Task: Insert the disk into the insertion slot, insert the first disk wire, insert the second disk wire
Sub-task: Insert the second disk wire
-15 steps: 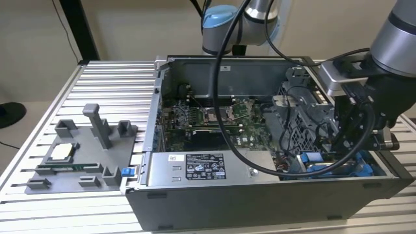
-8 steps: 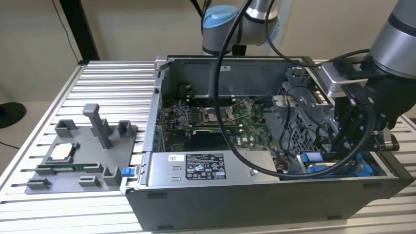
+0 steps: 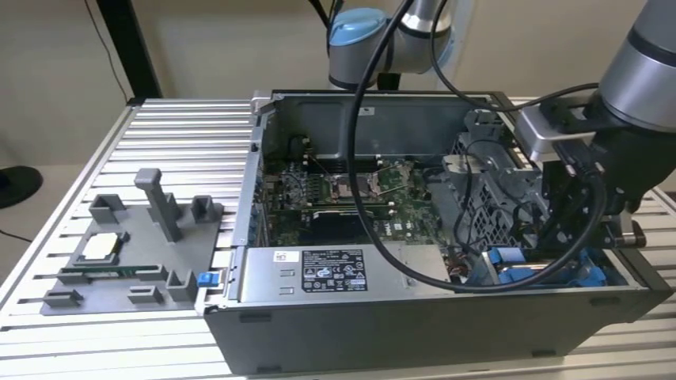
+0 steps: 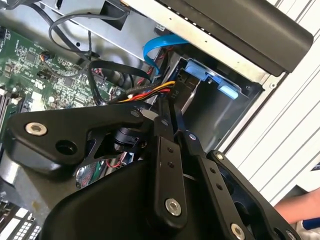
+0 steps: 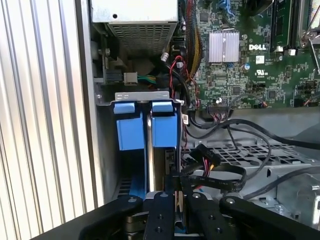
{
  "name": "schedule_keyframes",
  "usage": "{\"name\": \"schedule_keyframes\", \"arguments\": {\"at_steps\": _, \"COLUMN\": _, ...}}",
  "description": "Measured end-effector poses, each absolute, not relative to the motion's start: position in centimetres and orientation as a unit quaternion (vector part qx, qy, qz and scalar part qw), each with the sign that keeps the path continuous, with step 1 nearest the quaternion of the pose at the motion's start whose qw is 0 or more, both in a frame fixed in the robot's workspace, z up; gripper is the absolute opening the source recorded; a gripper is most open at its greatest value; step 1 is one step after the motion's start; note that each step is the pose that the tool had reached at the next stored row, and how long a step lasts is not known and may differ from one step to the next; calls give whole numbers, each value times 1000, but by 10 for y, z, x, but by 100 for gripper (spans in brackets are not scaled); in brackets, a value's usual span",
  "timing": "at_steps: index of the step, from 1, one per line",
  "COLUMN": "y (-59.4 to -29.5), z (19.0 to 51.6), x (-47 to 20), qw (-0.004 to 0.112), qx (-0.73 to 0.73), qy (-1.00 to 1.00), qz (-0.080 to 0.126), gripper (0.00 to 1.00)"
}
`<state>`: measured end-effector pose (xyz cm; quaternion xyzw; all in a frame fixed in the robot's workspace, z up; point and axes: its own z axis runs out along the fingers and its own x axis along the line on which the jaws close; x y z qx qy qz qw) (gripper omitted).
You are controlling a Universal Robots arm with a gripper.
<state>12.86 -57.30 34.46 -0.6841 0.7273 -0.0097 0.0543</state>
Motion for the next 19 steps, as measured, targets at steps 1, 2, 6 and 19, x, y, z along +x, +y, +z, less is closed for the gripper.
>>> {"name": "schedule_keyframes", "arguments": {"at_steps": 1, "y": -573, "z": 344, "x": 129, "qw": 54, "qx": -684, "qy": 727, "qz": -10, "gripper": 0}}
{"name": "schedule_keyframes", "arguments": {"at_steps": 2, "y": -573, "z": 344, "x": 129, "qw": 54, "qx": -684, "qy": 727, "qz": -10, "gripper": 0}}
{"name": "schedule_keyframes", "arguments": {"at_steps": 6, "y": -573, "z": 343, "x": 129, "qw": 55, "qx": -684, "qy": 727, "qz": -10, "gripper": 0}}
{"name": "schedule_keyframes", "arguments": {"at_steps": 19, "y": -573, "z": 338, "x": 129, "qw": 55, "qx": -684, "qy": 727, "qz": -10, "gripper": 0}}
